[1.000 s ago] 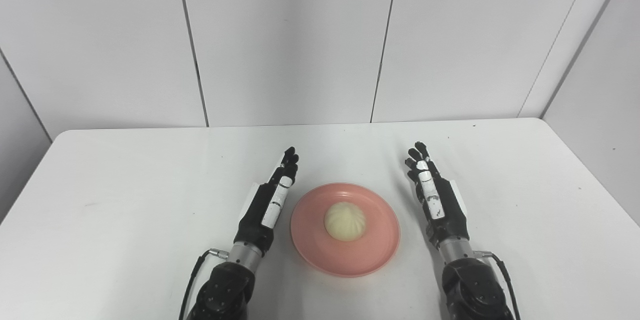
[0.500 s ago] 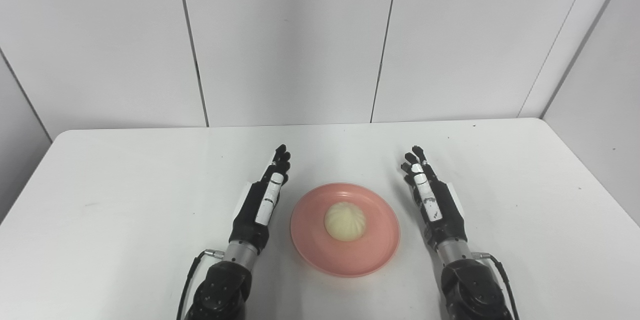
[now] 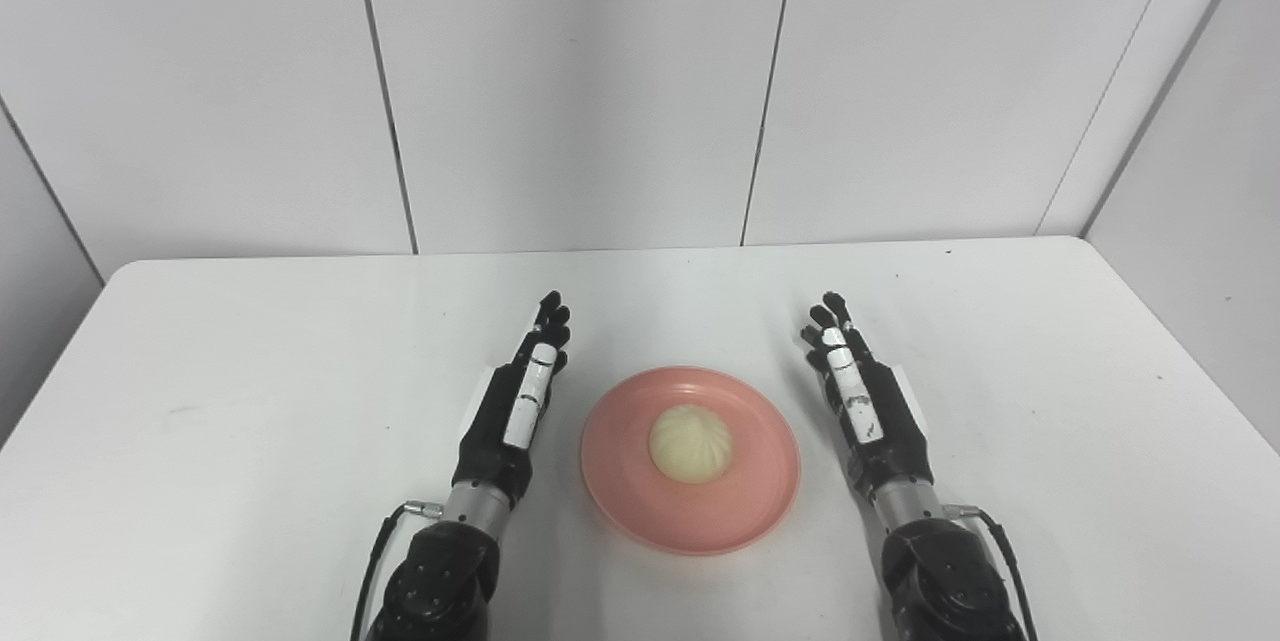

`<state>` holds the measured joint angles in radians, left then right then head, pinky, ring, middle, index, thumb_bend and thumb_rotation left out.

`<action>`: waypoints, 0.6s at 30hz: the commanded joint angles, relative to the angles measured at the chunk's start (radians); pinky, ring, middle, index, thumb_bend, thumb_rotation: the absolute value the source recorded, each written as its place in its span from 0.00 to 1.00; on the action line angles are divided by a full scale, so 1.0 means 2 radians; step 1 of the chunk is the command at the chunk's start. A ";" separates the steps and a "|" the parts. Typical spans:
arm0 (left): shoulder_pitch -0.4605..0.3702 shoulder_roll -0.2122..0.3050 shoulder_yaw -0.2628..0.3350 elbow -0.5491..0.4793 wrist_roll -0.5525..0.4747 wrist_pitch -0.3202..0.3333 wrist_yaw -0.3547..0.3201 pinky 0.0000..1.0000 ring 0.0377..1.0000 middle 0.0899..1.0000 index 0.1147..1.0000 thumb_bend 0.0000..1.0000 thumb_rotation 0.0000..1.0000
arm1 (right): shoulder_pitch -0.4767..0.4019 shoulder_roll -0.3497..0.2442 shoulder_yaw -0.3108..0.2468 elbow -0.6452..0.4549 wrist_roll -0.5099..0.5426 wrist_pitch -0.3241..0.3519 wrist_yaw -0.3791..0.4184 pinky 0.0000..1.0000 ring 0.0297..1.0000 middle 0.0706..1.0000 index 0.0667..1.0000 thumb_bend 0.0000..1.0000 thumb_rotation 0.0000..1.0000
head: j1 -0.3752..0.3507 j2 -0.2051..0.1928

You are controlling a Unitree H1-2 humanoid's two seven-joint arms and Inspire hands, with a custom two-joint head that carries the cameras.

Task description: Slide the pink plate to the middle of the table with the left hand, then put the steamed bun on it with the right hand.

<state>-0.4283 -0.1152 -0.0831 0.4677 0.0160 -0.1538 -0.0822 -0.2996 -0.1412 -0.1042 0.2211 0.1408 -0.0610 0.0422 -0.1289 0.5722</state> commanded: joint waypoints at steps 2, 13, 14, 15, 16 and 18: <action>0.016 0.007 0.005 0.012 -0.006 -0.003 0.000 1.00 1.00 1.00 1.00 0.62 1.00 | -0.015 0.001 -0.003 -0.009 0.001 -0.011 0.000 0.97 0.94 0.95 0.97 0.65 0.87 | 0.000 0.001; 0.015 0.007 0.006 0.011 -0.012 0.000 -0.002 1.00 1.00 1.00 1.00 0.62 1.00 | -0.015 0.000 -0.002 -0.011 0.000 -0.009 0.002 0.97 0.93 0.96 0.98 0.65 0.86 | 0.000 0.001; 0.015 0.006 0.006 0.011 -0.012 0.001 -0.002 1.00 1.00 1.00 1.00 0.62 1.00 | -0.015 -0.001 -0.002 -0.011 0.000 -0.010 0.002 0.97 0.93 0.95 0.98 0.65 0.87 | 0.000 0.001; 0.015 0.007 0.006 0.011 -0.012 0.000 -0.002 1.00 1.00 1.00 1.00 0.62 1.00 | -0.015 0.000 -0.002 -0.010 0.000 -0.010 0.002 0.97 0.93 0.95 0.98 0.65 0.87 | 0.000 0.001; 0.015 0.007 0.006 0.011 -0.012 0.000 -0.002 1.00 1.00 1.00 1.00 0.61 1.00 | -0.015 0.000 -0.002 -0.010 0.000 -0.010 0.002 0.97 0.93 0.95 0.98 0.65 0.86 | 0.000 0.001; 0.014 0.007 0.006 0.012 -0.012 -0.001 -0.002 1.00 1.00 1.00 1.00 0.61 1.00 | -0.016 0.000 -0.003 -0.010 0.001 -0.009 0.002 0.97 0.93 0.95 0.98 0.66 0.86 | 0.000 0.001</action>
<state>-0.4285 -0.1151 -0.0807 0.4668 0.0039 -0.1499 -0.0832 -0.2998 -0.1405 -0.1051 0.2211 0.1410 -0.0609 0.0428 -0.1304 0.5737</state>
